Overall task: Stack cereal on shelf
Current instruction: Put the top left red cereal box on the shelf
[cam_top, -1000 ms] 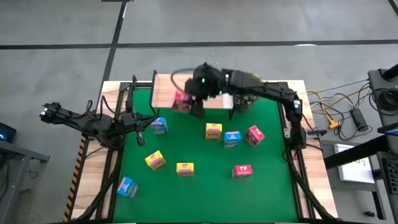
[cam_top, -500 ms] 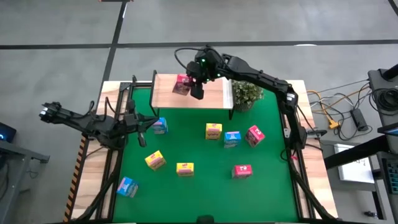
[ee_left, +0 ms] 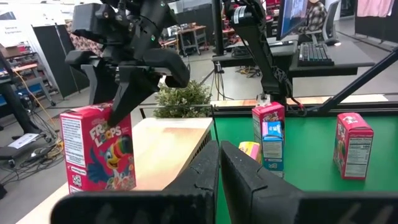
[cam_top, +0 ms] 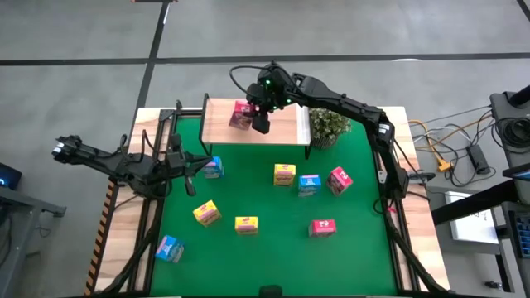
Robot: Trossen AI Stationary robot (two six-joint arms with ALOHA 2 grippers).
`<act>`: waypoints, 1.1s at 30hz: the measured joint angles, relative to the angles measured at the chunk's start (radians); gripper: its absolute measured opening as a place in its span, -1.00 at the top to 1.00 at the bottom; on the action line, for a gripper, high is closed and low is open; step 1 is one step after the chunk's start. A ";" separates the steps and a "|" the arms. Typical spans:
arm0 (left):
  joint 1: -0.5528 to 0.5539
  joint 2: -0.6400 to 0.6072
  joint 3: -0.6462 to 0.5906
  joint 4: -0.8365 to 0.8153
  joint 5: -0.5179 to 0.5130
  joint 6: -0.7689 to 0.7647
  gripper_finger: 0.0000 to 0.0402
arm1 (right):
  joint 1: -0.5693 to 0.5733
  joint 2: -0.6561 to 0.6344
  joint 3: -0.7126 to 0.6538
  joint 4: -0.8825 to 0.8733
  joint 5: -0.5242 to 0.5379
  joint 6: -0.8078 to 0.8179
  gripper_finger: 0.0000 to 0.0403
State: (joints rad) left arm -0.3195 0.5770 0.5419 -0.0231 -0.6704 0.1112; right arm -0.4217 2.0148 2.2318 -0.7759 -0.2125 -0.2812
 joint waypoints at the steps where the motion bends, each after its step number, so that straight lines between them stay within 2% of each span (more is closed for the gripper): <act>1: 0.000 0.000 0.000 0.000 0.000 0.000 1.00 | 0.000 0.000 0.000 -0.002 0.001 0.000 0.17; 12: 0.000 -0.005 0.000 0.002 0.000 0.004 1.00 | 0.000 0.000 -0.007 0.000 0.003 0.026 0.09; 26: 0.000 -0.007 0.000 0.012 0.000 -0.015 1.00 | 0.000 0.000 -0.006 0.029 0.003 0.020 -0.31; 33: 0.000 -0.007 0.000 0.014 0.000 -0.015 1.00 | 0.000 -0.012 0.001 0.083 0.007 0.023 -0.32</act>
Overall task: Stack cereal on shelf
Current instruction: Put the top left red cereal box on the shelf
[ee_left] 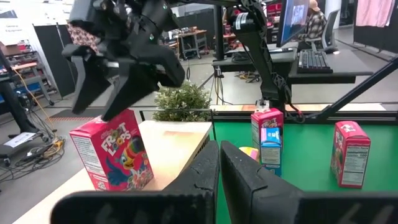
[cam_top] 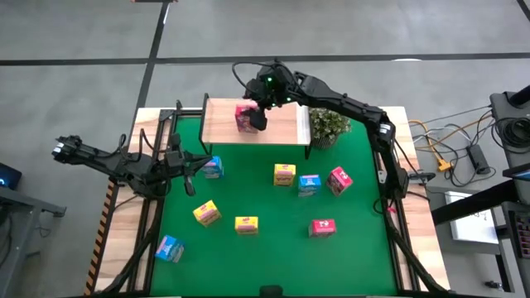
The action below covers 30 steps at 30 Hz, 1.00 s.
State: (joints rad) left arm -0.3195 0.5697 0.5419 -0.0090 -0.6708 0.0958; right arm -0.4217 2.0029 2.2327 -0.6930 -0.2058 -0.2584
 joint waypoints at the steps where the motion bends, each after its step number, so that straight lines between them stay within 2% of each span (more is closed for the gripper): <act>1: 0.000 0.000 0.000 0.000 0.000 0.000 1.00 | 0.000 -0.001 0.012 -0.001 0.001 -0.001 -0.31; 7: 0.000 0.000 0.000 0.000 0.000 0.000 1.00 | 0.006 -0.009 0.125 -0.058 0.007 0.022 -0.21; 9: 0.000 0.000 0.000 0.000 0.000 0.000 1.00 | 0.011 -0.041 0.113 -0.077 0.007 0.023 -0.15; 13: 0.000 0.002 0.000 0.000 0.000 -0.004 1.00 | 0.024 -0.076 0.114 -0.213 0.007 0.023 0.06; 18: 0.000 0.004 0.000 0.000 0.000 -0.004 1.00 | 0.044 -0.083 0.105 -0.437 0.006 0.001 0.42; 23: 0.000 0.004 0.000 0.000 0.000 -0.004 1.00 | 0.056 -0.086 -0.023 -0.483 0.016 0.016 0.79; 25: 0.000 0.005 0.000 0.000 0.000 -0.004 1.00 | 0.058 -0.088 -0.082 -0.476 0.076 0.015 0.90; 28: 0.000 0.005 0.000 0.000 0.000 -0.004 1.00 | 0.059 -0.093 -0.182 -0.375 0.157 0.013 0.94; 30: 0.000 0.005 0.000 -0.001 0.000 -0.004 1.00 | 0.059 -0.092 -0.244 -0.281 0.163 0.007 0.94</act>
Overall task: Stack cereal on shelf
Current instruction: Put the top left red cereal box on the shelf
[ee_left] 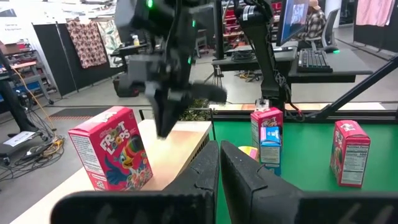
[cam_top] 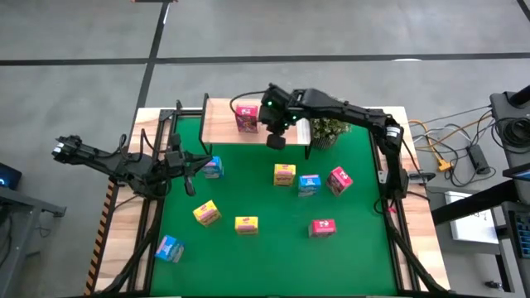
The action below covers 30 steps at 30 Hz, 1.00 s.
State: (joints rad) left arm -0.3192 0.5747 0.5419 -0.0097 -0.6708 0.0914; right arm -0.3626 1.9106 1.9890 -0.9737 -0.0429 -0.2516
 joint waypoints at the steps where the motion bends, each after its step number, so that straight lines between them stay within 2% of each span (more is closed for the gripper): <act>1: 0.000 0.000 0.000 0.000 0.000 0.000 1.00 | 0.000 0.000 -0.025 0.042 0.000 -0.006 0.94; 17: 0.000 0.000 0.000 -0.008 0.000 0.000 1.00 | 0.003 0.001 -0.210 0.641 0.002 -0.020 0.94; 24: 0.000 0.000 0.000 -0.008 0.000 0.000 1.00 | 0.018 -0.005 -0.218 0.618 -0.020 -0.008 0.94; 28: 0.000 0.000 0.000 -0.012 0.000 0.000 1.00 | 0.045 0.002 -0.261 0.721 -0.034 0.003 0.94; 30: 0.000 0.000 0.000 -0.014 0.000 0.000 1.00 | 0.048 0.005 -0.285 0.775 -0.009 0.006 0.94</act>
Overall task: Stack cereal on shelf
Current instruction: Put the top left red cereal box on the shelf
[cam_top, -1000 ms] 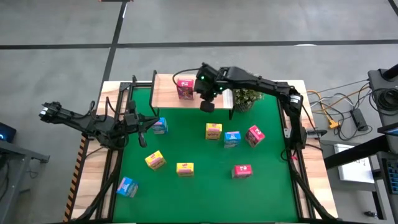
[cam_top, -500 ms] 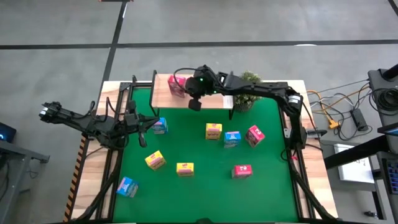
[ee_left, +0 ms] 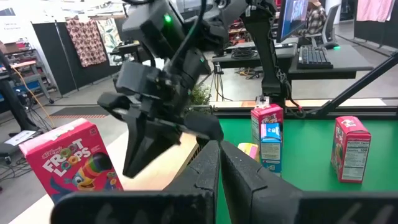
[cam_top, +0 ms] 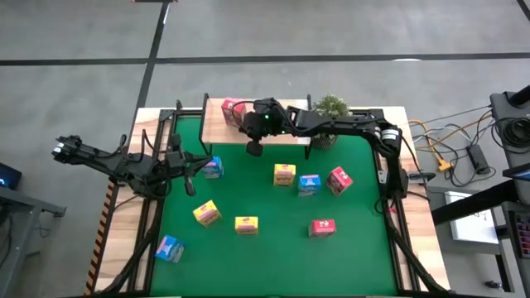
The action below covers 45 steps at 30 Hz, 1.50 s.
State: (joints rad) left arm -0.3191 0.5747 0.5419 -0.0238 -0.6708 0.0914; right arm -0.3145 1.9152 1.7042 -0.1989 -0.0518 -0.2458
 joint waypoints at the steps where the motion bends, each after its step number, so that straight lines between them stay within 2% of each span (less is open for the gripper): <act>1: 0.000 0.000 0.000 0.000 0.000 0.000 1.00 | -0.001 0.000 -0.013 0.040 0.029 0.000 0.94; 5: 0.000 0.000 0.000 0.000 0.000 0.000 1.00 | -0.013 0.000 -0.052 0.158 0.103 -0.006 0.94; 14: 0.000 0.000 0.000 0.000 0.000 0.000 1.00 | -0.029 0.008 -0.103 0.304 0.104 -0.012 0.94; 19: 0.000 0.001 0.000 0.001 0.000 0.000 1.00 | -0.024 0.051 -0.101 0.368 0.063 0.009 0.94; 25: 0.000 0.003 0.000 0.002 0.000 0.000 1.00 | -0.021 0.099 -0.084 0.470 0.098 0.026 0.94; 33: 0.000 0.007 0.000 0.000 0.000 0.000 1.00 | -0.026 0.100 -0.078 0.501 0.110 0.037 0.94; 45: 0.000 0.006 0.000 0.001 0.000 0.000 1.00 | -0.028 0.100 -0.078 0.522 0.211 0.027 0.94</act>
State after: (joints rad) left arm -0.3194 0.5812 0.5419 -0.0227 -0.6712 0.0914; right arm -0.3430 2.0151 1.6264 0.3233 0.1593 -0.2192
